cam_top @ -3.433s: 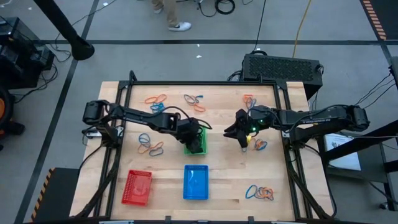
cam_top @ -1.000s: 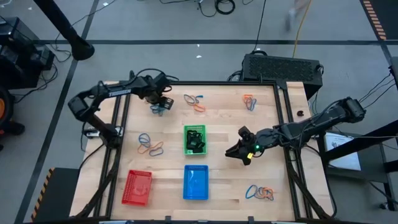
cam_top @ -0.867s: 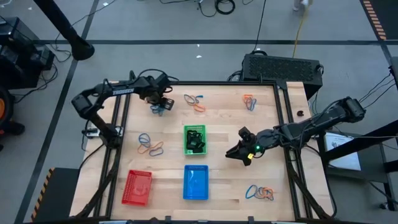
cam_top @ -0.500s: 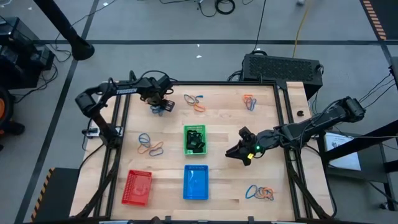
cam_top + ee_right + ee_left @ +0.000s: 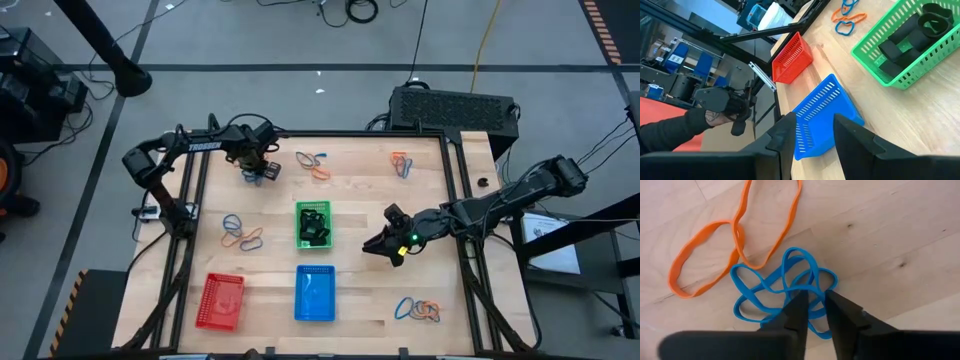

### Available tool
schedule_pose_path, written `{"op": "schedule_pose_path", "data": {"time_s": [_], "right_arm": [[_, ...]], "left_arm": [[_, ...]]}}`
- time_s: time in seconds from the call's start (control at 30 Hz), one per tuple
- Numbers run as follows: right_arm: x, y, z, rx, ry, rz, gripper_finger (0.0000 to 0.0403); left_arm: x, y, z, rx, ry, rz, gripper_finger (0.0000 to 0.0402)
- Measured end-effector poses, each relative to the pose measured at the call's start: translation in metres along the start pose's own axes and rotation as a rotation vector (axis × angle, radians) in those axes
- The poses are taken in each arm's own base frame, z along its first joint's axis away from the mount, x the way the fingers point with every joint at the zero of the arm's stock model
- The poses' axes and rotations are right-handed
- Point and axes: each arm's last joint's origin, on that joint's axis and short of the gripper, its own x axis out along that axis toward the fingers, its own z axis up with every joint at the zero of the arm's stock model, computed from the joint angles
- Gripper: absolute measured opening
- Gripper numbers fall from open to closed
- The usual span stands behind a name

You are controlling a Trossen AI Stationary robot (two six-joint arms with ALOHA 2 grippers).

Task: Sort rubber bands into baskets
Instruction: Put the blue rubberband into the red bin

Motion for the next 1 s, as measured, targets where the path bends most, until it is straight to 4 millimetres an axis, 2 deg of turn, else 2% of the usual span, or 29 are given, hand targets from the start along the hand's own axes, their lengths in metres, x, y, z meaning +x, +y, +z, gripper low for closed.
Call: {"op": "schedule_pose_path", "data": {"time_s": [0.2,0.37,0.5,0.77,1.0], "right_arm": [[0.0,0.0,0.0,0.0,0.0,0.0,0.0123],[0.0,0.0,0.0,-0.003,0.001,0.001,0.0123],[0.0,0.0,0.0,-0.022,0.002,0.001,0.0123],[0.0,0.0,0.0,-0.063,0.001,0.0,0.0123],[0.0,0.0,0.001,-0.082,-0.002,-0.002,0.0123]], "left_arm": [[0.007,0.002,-0.007,0.011,0.02,0.009,0.0008],[0.008,0.001,-0.014,0.053,0.056,-0.002,0.0004],[-0.012,-0.006,-0.022,0.1,0.006,-0.034,0.0003],[-0.073,-0.022,-0.051,0.115,-0.157,-0.157,0.0001],[-0.089,-0.031,-0.077,0.149,-0.127,-0.179,0.0001]]}}
